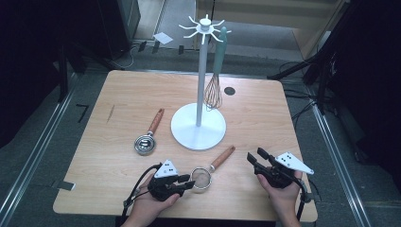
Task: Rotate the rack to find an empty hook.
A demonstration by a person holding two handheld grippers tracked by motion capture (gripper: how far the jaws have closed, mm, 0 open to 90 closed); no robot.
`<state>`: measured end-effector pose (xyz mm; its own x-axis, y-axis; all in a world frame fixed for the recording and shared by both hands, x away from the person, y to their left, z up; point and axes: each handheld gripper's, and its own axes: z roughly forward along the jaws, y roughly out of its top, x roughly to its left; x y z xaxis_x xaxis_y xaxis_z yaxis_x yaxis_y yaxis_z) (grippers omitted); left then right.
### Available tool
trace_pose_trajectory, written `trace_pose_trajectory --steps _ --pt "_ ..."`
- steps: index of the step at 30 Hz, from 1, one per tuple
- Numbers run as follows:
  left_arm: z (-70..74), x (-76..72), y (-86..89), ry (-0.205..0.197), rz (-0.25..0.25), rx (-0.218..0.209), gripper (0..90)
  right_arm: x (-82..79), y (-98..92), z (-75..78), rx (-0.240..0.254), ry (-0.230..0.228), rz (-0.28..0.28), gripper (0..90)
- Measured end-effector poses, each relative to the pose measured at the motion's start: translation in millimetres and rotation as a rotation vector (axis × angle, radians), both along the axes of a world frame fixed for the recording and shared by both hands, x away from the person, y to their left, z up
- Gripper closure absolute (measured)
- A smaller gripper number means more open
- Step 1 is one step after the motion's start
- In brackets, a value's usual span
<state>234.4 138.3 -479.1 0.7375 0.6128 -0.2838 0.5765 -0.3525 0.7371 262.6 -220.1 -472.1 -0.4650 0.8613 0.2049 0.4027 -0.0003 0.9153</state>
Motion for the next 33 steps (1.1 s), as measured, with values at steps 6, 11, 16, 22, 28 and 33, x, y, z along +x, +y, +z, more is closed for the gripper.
trace_pose_trajectory --steps 6,11,16,22,28,33 --pt "-2.2 2.3 -11.0 0.018 0.001 -0.012 66.4 -0.3 0.3 0.3 -0.002 0.0 0.001 50.9" --pt "-3.7 3.0 -25.1 0.024 0.005 -0.022 65.5 -1.5 -0.4 -0.5 -0.005 0.005 0.001 51.0" --pt "-5.4 5.5 -42.2 0.023 0.011 -0.033 66.1 -3.0 -1.4 -1.2 -0.005 0.022 -0.011 52.1" --pt "-7.0 10.2 -57.1 0.028 0.028 -0.047 67.1 -1.7 -3.9 -7.1 -0.022 0.087 -0.057 58.1" --pt "-0.4 8.6 -55.5 -0.018 0.01 -0.058 60.3 4.3 -5.8 -15.5 -0.023 0.153 -0.085 78.9" --pt "11.1 8.2 -36.9 -0.054 0.032 -0.061 70.9 10.2 -2.3 -20.8 -0.028 0.209 -0.096 90.0"
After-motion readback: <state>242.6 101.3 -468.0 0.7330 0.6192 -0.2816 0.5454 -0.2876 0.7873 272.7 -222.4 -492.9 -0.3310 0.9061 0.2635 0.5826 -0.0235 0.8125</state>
